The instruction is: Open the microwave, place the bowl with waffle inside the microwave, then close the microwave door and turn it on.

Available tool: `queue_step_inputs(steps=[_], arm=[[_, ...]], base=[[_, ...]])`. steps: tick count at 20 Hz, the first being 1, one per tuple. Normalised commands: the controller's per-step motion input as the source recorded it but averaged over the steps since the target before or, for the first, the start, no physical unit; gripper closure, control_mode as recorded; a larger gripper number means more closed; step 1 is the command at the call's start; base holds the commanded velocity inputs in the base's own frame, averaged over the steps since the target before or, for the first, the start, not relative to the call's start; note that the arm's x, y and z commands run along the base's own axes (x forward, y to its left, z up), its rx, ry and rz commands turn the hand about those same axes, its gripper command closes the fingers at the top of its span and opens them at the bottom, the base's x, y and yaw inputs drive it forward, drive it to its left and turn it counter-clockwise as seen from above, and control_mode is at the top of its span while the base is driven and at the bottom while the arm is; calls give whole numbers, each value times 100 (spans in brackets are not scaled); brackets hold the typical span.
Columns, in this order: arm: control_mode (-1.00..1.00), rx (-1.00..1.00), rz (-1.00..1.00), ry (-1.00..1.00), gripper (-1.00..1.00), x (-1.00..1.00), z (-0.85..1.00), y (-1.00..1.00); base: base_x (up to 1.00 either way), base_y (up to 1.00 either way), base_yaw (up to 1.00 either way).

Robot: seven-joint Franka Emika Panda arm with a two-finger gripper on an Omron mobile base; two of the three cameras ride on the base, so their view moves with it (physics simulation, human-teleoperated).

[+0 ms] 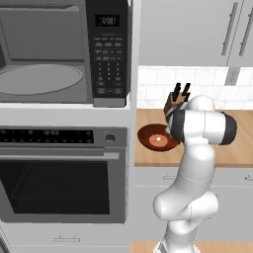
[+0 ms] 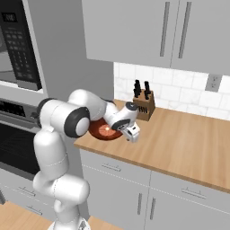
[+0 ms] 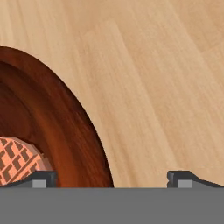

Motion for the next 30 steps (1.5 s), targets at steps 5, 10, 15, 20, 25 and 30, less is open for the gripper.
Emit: queue_step_inputs(steps=[5,10,15,20,25,30], arm=[[-100,0,0,-1,-100,0,0,31],[-100,0,0,1,-100,0,0,4],[-100,0,0,0,100,0,0,1],[-100,0,-1,1,100,0,0,0],[-100,0,-3,3,100,0,0,0],[-100,0,-7,3,100,-19,1,-5]], base=[[0,0,0],[0,0,0],[0,0,0],[0,0,0],[0,0,0],[0,0,0]])
